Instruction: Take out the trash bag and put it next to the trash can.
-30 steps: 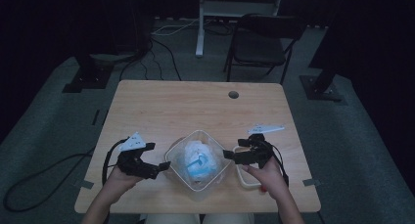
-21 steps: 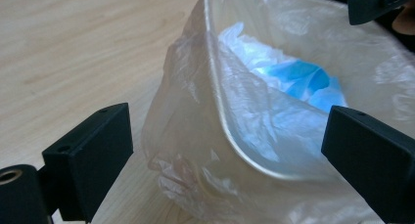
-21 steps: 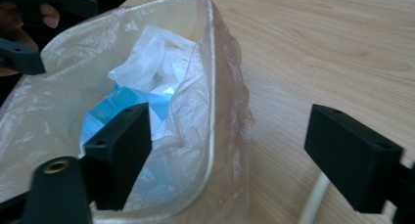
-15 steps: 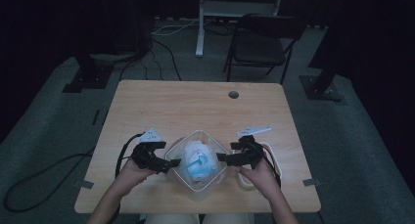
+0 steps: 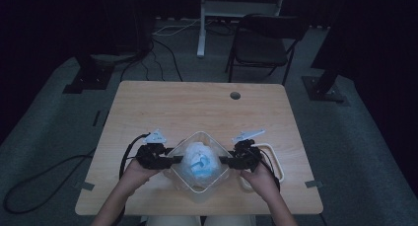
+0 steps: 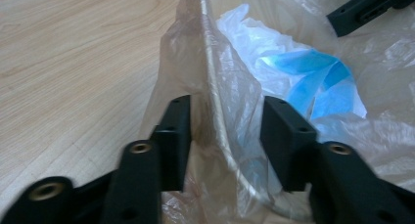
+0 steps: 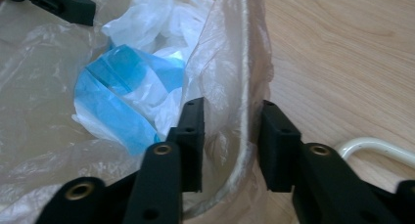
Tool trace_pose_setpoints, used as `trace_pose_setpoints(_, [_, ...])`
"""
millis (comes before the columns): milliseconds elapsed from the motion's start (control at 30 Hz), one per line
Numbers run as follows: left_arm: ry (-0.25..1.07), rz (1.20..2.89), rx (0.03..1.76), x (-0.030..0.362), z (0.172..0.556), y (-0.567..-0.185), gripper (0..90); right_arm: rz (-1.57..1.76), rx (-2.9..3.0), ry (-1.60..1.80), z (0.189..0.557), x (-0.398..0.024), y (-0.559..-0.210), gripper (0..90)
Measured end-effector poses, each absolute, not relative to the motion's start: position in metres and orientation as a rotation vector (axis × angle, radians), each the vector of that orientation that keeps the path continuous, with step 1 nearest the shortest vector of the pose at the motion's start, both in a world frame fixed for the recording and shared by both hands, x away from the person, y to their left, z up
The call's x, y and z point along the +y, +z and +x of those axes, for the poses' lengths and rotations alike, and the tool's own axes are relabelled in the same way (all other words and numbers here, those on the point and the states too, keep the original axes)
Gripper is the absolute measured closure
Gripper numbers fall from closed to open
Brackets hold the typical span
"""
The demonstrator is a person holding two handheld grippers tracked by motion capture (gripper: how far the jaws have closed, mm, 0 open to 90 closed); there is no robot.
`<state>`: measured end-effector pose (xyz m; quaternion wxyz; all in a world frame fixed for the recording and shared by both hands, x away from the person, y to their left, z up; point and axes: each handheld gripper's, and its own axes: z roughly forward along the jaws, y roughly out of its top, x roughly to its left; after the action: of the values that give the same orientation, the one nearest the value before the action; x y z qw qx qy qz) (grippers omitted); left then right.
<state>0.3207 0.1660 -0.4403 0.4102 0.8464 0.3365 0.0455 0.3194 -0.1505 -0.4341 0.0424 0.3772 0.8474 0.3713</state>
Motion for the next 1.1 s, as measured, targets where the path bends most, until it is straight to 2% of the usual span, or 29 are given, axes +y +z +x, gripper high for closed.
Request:
trace_pose_setpoints(167, [0.124, 2.134, 0.874, 0.165, 0.322, -0.438, 71.2, 1.161, 2.559, 1.154, 0.319, -0.153, -0.431, 77.9])
trace_pose_setpoints(333, [0.16, 2.122, 0.863, 0.167, 0.321, -0.431, 80.4, 1.144, 2.546, 1.128, 0.319, -0.149, -0.429, 81.0])
trace_pose_setpoints(633, [0.205, 2.079, 0.842, 0.172, 0.318, -0.414, 83.4, 1.129, 2.476, 1.212, 0.318, -0.155, -0.412, 87.2])
trace_pose_setpoints(967, [0.223, 1.957, 0.706, 0.172, 0.302, -0.38, 83.4, 1.062, 2.394, 1.35, 0.316, -0.155, -0.382, 89.2])
trace_pose_setpoints(1100, [0.227, 1.964, 0.641, 0.161, 0.294, -0.37, 83.5, 0.998, 2.397, 1.447, 0.311, -0.148, -0.367, 89.2])
